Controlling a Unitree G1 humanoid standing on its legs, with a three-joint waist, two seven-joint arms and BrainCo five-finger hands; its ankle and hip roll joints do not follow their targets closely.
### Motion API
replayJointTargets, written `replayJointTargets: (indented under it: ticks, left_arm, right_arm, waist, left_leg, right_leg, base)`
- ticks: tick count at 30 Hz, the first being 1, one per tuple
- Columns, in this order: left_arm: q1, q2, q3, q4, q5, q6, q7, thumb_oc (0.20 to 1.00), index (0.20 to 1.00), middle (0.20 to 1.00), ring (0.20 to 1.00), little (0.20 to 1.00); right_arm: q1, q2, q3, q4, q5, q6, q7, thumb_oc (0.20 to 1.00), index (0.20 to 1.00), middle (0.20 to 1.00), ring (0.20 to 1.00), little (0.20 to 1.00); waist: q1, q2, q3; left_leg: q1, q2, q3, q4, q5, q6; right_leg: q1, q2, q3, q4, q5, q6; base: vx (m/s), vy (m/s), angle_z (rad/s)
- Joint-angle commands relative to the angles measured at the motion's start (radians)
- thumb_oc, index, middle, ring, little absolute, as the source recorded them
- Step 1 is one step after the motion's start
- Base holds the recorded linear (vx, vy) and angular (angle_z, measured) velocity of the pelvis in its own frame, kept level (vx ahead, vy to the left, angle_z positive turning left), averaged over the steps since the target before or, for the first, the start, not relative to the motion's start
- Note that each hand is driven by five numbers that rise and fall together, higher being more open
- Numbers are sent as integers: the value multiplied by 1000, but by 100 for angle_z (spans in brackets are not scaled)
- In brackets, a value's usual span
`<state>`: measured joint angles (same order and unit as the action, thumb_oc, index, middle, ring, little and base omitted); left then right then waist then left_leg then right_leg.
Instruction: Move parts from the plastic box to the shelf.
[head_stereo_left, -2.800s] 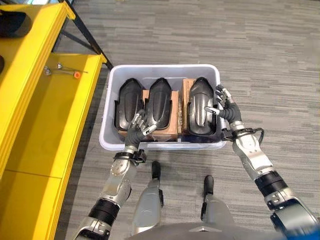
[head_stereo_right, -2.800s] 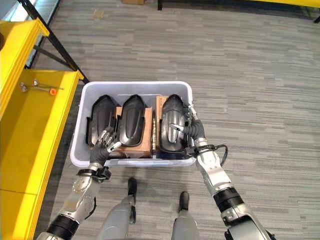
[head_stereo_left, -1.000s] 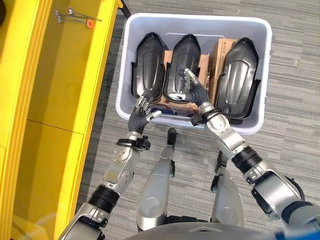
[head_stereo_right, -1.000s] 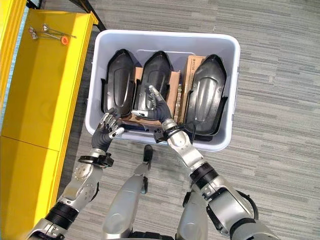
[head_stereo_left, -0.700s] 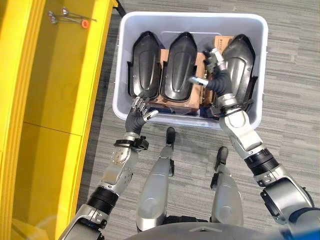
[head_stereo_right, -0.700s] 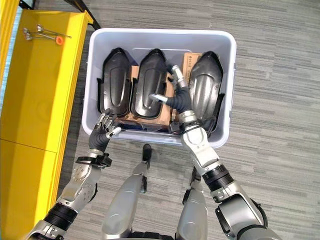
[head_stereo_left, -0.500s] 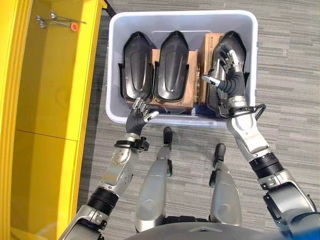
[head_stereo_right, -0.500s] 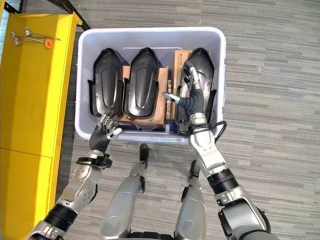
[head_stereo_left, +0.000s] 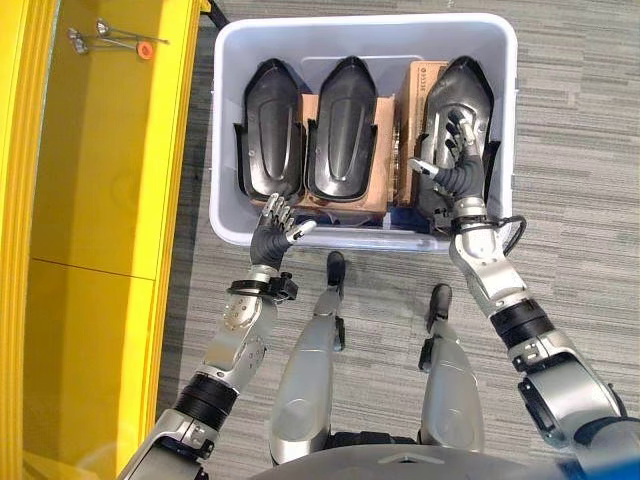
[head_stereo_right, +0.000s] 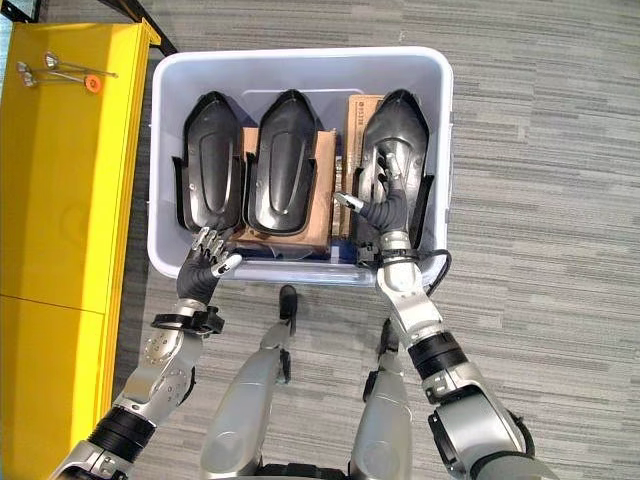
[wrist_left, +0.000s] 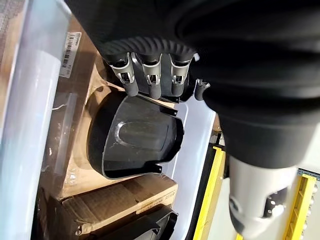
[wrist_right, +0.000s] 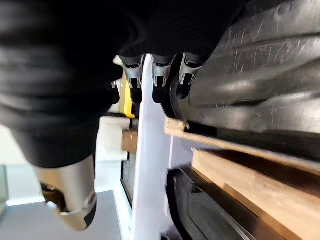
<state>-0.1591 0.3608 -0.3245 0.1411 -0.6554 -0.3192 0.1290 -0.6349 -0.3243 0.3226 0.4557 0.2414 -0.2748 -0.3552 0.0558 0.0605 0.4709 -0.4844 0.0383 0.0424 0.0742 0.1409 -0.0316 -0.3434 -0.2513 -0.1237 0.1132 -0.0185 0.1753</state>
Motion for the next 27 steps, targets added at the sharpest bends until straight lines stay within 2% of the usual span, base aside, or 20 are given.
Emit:
replayJointTargets:
  ticks: [1,7,11,15,21,27]
  left_arm:
    - [24,39,3,-84,-3,-58,-28,1000,1000,1000,1000,1000]
    - [46,88,-39,-124,-40,-56,-62,1000,1000,1000,1000,1000]
    - [28,87,-60,-113,-41,-50,-65,1000,1000,1000,1000,1000]
    - [13,81,-63,-96,-38,-48,-65,1000,1000,1000,1000,1000]
    - [12,73,-43,-88,-34,-45,-57,1000,1000,1000,1000,1000]
    - [27,51,13,-91,-17,-48,-27,1000,1000,1000,1000,1000]
  right_arm:
    - [-87,-20,5,32,54,-27,25,1000,1000,1000,1000,1000]
    - [-283,-40,10,361,175,-3,33,1000,1000,1000,1000,1000]
    - [-310,-43,17,425,196,6,40,1000,1000,1000,1000,1000]
    - [-288,-28,44,389,207,9,64,1000,1000,1000,1000,1000]
    - [-218,10,114,226,202,7,117,1000,1000,1000,1000,1000]
    - [-107,39,167,-36,147,-6,152,1000,1000,1000,1000,1000]
  waist:
    - [30,-5,-18]
    - [75,32,-6]
    - [82,45,4]
    - [77,46,7]
    - [62,34,7]
    - [43,15,7]
  left_leg:
    - [-49,33,7,142,-116,-32]
    - [-66,26,10,159,-123,-30]
    - [-74,25,17,175,-128,-27]
    - [-76,23,20,181,-133,-23]
    - [-77,25,22,186,-134,-24]
    - [-83,25,18,188,-135,-24]
  right_leg:
    - [-4,-42,1,9,65,-22]
    - [-20,-45,4,28,58,-23]
    - [-31,-46,10,42,55,-24]
    - [-34,-45,12,45,54,-24]
    - [-38,-43,15,48,54,-27]
    - [-41,-41,12,53,50,-30]
  base:
    - [0,0,0]
    - [-1,-4,1]
    - [0,10,2]
    - [1,8,-1]
    - [0,0,-1]
    - [1,-10,2]
